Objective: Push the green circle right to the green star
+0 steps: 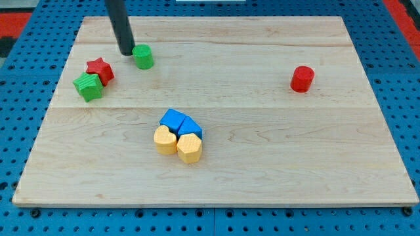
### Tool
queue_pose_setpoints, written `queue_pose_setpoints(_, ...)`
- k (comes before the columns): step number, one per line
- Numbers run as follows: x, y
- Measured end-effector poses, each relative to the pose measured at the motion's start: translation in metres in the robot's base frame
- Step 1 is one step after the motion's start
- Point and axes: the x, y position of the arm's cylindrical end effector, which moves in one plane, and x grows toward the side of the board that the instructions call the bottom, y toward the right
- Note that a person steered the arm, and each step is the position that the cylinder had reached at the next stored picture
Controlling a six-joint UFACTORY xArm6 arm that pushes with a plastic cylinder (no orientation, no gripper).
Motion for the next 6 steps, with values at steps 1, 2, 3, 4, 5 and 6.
queue_pose_setpoints(1, -0.015, 0.015)
queue_pose_setpoints(2, -0.015, 0.036)
queue_pose_setpoints(3, 0.023, 0.020)
queue_pose_setpoints(4, 0.038, 0.021)
queue_pose_setpoints(5, 0.054, 0.042)
queue_pose_setpoints(6, 0.072, 0.021)
